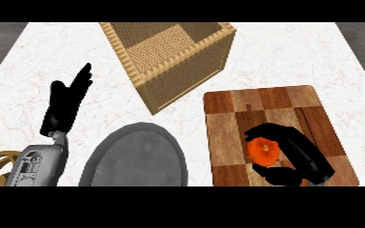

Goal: Pick the squash from the cutting board and place it in the basket

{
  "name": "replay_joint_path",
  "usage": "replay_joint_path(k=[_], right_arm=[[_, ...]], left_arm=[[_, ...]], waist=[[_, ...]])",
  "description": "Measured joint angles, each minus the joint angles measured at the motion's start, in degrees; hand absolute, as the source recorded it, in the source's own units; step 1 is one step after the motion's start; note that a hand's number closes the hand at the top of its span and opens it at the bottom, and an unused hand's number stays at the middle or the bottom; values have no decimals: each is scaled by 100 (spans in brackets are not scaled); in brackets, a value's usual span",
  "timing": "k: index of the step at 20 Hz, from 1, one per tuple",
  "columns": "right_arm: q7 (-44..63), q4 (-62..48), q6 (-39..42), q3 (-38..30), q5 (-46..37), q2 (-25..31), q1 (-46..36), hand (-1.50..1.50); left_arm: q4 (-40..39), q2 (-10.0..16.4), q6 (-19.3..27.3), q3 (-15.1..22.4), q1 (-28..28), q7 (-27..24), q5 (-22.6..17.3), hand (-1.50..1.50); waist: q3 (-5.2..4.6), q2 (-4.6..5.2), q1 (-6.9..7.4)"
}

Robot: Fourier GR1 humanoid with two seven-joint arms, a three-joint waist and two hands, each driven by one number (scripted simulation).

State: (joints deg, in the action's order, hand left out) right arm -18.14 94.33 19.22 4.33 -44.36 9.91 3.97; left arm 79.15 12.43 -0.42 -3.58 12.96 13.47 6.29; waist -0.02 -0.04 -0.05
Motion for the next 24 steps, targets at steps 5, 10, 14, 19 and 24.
replay_joint_path(k=[5, 10, 14, 19, 24], right_arm=[[285, 22, -401, 489, -751, -195, -291, 150], [1574, -263, -194, 1711, -2061, -730, -1110, 150], [2596, -693, 35, 2499, -2534, -890, -1863, 150], [3749, -1178, 84, 3279, -2473, -960, -2869, 150], [4632, -1253, -455, 3561, -1440, -981, -3435, 150]], left_arm=[[6, -81, 21, 33, 53, 44, 63, 0], [-8, -146, -103, 211, 189, 33, 86, 0], [2, -229, -183, 365, 322, 58, 105, 0], [-64, -305, -233, 486, 442, 46, 141, 0], [-138, -338, -237, 497, 532, 34, 142, 0]], waist=[[-17, -12, 34], [-66, 35, 471], [-53, 65, 729], [-27, 102, 908], [-4, 135, 995]])
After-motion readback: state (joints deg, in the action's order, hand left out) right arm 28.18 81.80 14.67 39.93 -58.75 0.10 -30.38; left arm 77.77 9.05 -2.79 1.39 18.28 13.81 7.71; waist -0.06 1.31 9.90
